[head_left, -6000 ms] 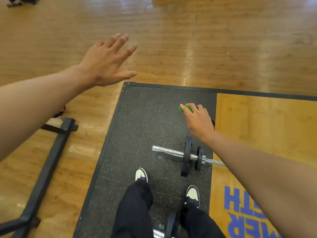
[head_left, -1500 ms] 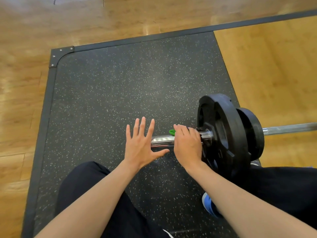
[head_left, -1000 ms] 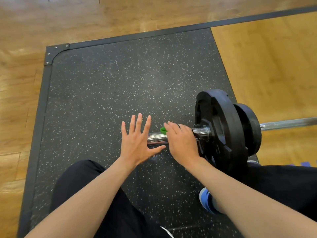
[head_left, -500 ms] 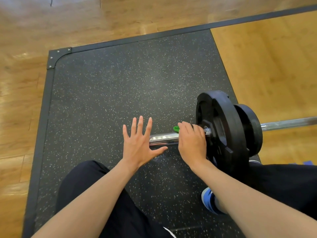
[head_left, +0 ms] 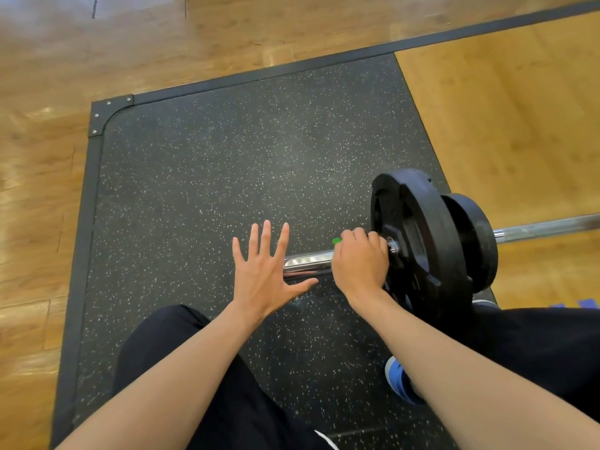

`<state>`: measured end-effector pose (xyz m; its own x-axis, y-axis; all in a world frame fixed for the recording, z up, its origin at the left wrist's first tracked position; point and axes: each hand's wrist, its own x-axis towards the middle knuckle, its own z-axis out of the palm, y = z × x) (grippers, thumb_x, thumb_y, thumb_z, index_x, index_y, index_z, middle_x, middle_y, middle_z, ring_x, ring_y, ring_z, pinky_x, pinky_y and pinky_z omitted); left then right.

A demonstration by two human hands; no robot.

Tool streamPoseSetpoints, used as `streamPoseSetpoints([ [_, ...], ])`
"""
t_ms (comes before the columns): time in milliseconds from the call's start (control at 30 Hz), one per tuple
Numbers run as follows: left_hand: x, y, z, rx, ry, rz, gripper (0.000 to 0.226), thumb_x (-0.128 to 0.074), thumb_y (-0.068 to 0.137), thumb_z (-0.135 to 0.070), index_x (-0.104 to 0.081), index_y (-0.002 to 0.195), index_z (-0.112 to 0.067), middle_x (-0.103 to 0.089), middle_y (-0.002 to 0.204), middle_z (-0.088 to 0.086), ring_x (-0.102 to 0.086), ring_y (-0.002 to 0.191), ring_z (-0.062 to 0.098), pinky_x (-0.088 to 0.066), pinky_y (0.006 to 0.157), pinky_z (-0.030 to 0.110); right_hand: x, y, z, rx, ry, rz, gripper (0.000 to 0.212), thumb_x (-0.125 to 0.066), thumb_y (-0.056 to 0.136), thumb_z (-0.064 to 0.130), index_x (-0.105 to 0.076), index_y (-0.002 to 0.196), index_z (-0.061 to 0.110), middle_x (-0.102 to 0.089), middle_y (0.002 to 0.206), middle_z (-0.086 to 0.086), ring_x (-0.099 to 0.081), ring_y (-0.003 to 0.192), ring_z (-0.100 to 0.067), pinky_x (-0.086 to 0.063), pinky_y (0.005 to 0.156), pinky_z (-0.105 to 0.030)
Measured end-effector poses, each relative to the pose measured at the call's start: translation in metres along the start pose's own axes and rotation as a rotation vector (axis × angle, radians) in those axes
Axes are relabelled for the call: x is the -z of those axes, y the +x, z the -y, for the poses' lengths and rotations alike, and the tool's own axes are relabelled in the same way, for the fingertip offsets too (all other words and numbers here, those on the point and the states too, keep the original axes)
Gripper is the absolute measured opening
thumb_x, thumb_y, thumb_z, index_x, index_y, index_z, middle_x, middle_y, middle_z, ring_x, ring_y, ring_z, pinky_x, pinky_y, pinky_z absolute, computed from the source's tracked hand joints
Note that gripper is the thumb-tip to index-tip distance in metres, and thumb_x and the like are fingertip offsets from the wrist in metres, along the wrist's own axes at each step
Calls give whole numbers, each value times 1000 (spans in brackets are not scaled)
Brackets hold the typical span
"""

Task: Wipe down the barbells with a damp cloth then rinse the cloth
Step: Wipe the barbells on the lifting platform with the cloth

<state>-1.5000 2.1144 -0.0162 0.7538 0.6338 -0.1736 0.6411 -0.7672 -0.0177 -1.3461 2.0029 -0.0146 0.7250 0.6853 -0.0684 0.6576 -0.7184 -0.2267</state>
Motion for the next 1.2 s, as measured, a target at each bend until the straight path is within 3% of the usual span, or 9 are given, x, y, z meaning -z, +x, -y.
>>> streamPoseSetpoints([
  [133, -2, -1, 0, -2, 0, 10, 119, -20, 72, -100, -10, 162, -23, -16, 166, 15, -13, 153, 36, -19, 115, 70, -7, -10, 15, 179, 42, -15, 32, -40, 98, 25, -68, 109, 15, -69, 103, -2, -60, 94, -27, -44, 89, -40],
  [333, -2, -2, 1, 0, -8, 8, 114, -17, 75, -98, -7, 162, -24, -16, 166, 15, -13, 154, 35, -22, 115, 68, -14, -36, -49, 484, -23, -38, 68, -61, 92, 6, -37, 155, 17, -35, 160, -11, -32, 147, -37, -24, 124, -50],
  [467, -1, -2, 0, 18, -26, 14, 116, -16, 74, -99, -8, 162, -24, -17, 166, 16, -14, 153, 37, -22, 115, 68, -9, -29, -49, 238, -29, -80, 43, -47, 106, 28, -49, 147, 14, -44, 152, -14, -39, 142, -37, -26, 122, -52],
  [567, -1, 1, -1, 25, -22, 19, 118, -15, 71, -100, -7, 162, -24, -16, 166, 16, -13, 153, 37, -22, 115, 68, -5, -8, -17, 52, 11, -68, 46, -29, 106, 35, -70, 108, 15, -68, 111, -8, -58, 103, -31, -42, 102, -47],
  [667, -2, 2, 0, 37, -21, 24, 119, -12, 70, -100, -8, 161, -24, -16, 166, 16, -14, 153, 37, -23, 114, 69, 1, 2, 6, 49, 9, -27, 51, -27, 101, 36, -69, 83, 14, -68, 85, -6, -57, 80, -31, -43, 81, -44],
  [767, -4, 1, 0, 35, -38, 22, 116, -22, 73, -97, -7, 161, -23, -16, 166, 16, -13, 153, 37, -24, 114, 69, -10, -16, 24, 192, 40, 5, 47, -26, 104, 34, -68, 112, 16, -68, 111, -4, -58, 97, -27, -43, 94, -44],
  [867, -4, -2, 0, 27, -41, 16, 116, -31, 73, -92, -3, 161, -22, -14, 166, 16, -10, 153, 38, -24, 113, 70, -23, -42, 22, 412, 44, 1, 48, -31, 108, 33, -43, 150, 15, -45, 152, -7, -43, 135, -30, -30, 118, -48],
  [967, -3, -3, 2, 19, -21, 50, 129, -35, 65, -99, 4, 161, -23, -7, 167, 16, -5, 154, 37, -23, 114, 69, -25, -42, -13, 532, -16, -56, 51, -42, 108, 31, -35, 156, 16, -33, 161, -10, -34, 145, -35, -24, 123, -50],
  [1200, -8, -12, 10, 4, -66, 51, 122, -32, 73, -94, 13, 159, -22, -5, 168, 14, -1, 155, 33, -23, 119, 60, -18, -31, -39, 375, 31, -154, 45, -43, 106, 23, -48, 150, 13, -47, 154, -8, -37, 146, -34, -25, 122, -51],
])
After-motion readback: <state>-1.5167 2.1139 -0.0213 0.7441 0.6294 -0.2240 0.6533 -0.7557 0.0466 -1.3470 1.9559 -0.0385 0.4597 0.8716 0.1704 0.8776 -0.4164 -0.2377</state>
